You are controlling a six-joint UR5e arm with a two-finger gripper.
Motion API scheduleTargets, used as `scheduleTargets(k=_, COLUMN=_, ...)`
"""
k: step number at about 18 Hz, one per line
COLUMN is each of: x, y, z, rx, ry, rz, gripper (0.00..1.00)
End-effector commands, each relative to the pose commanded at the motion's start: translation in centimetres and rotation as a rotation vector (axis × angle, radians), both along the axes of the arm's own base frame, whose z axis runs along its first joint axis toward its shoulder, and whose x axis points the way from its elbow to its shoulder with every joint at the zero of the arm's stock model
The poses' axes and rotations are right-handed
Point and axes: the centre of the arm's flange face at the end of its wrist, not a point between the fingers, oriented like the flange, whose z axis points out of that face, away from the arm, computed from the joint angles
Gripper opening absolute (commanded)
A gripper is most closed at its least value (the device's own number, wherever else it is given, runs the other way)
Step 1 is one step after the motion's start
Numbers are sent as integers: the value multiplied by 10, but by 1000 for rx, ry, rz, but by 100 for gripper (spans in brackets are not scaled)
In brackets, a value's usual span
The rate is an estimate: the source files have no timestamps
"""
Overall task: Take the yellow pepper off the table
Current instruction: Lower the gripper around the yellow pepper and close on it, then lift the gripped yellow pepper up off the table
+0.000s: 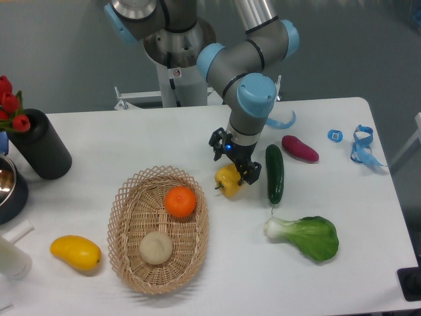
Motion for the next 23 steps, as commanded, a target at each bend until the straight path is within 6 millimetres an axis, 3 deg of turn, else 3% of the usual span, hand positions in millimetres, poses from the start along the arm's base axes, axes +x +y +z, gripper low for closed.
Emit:
scheduleTargets(k=5, x=-2, y=1, z=-6, rx=-5, ry=-11, rz=6, gripper=97)
scheduleTargets(k=7, x=-2, y=1, z=-6, rx=-6, ry=-12, rz=20, gripper=75)
scheduleTargets(k=12, x=-4, y=2, z=-2, rx=-3, ry=-4, rz=30, gripper=39)
scheduleTargets(k=19, x=-13, y=8, z=15, rx=19, ry=27, rz=35, gripper=38)
scheduleTargets(k=23, x=-32, y=33, z=67, rx=117, ry=87, rz=85, gripper=38)
